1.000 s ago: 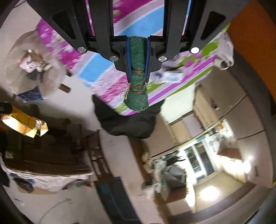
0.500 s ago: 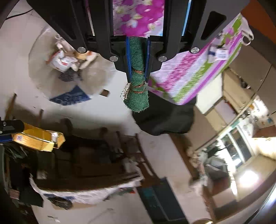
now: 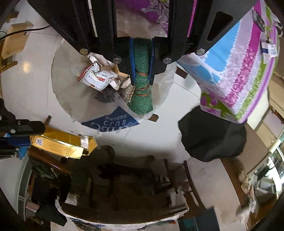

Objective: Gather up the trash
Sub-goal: 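Open both tools to drop the scrubber and yellow box into the bag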

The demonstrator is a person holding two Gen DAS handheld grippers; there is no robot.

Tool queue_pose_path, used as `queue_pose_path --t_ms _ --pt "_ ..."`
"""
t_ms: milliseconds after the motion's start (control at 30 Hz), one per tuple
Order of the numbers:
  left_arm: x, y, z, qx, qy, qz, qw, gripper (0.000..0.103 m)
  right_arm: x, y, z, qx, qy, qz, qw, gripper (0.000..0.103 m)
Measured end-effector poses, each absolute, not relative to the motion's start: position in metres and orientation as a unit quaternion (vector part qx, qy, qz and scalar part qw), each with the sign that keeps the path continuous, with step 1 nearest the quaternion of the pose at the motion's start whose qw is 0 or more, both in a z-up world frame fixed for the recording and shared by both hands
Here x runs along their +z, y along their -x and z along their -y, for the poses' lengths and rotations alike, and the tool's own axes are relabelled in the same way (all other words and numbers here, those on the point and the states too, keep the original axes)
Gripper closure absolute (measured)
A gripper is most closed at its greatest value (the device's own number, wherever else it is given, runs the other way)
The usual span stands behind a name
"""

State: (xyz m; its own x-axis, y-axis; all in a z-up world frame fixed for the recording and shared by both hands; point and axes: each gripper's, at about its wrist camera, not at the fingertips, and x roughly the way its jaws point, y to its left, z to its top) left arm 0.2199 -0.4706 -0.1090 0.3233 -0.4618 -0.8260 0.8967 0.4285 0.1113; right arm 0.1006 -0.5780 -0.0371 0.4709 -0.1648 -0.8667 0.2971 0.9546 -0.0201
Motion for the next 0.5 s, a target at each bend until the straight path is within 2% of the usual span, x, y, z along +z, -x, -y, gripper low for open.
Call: queue_pose_path --t_ms 267,300,367,500 --pt "-0.115 -0.223 0.466 -0.467 -0.286 -0.388 0.741 0.088 -0.046 -0.113 0.572 -0.110 -0.083 -0.500 0.855 0.083" --pt "-0.115 -0.223 0.466 -0.467 -0.287 -0.389 0.740 0.086 -0.045 -0.114 0.571 -0.108 -0.084 -0.497 0.857 0.083" --pt "-0.118 -0.227 0.465 -0.454 -0.290 -0.392 0.745 0.068 -0.046 -0.116 0.572 -0.109 -0.087 -0.499 0.855 0.079" --pt "-0.117 -0.229 0.461 -0.454 -0.288 -0.390 0.748 0.067 -0.045 -0.117 0.569 -0.107 -0.087 -0.498 0.856 0.079"
